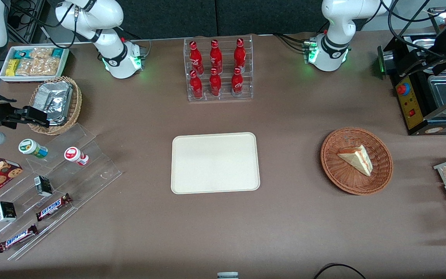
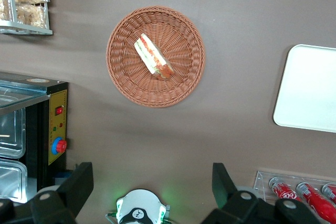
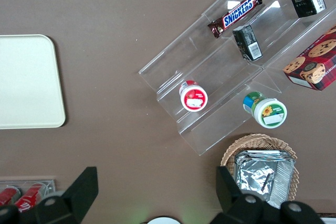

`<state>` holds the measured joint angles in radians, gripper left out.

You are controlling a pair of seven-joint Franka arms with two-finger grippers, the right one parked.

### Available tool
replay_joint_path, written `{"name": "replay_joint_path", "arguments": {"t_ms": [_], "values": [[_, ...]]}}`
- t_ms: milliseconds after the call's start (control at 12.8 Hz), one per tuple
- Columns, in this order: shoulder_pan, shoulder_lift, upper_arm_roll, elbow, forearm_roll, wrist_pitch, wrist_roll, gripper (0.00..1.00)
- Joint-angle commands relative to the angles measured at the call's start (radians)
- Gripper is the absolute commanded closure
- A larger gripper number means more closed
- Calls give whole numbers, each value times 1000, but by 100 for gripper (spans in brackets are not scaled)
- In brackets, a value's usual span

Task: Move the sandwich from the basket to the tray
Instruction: 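Move the open left gripper toward the wicker basket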

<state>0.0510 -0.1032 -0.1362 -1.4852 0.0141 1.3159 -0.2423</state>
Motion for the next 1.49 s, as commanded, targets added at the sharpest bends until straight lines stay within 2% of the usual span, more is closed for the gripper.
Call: {"name": "replay_joint_path", "arguments": {"t_ms": [0,391,470,704,939,1174,1409], "values": [[0,-3,-3,11,-5,-24,34,0],[15,72,1,-23,46,20,21,0],[15,68,6,-80,47,78,6,0],[32,57,30,-229,53,187,-185,0],[55,-4,37,-432,53,417,-354,0],[55,2,37,-578,50,609,-524,0],[75,29,37,-728,47,840,-580,0]]}}
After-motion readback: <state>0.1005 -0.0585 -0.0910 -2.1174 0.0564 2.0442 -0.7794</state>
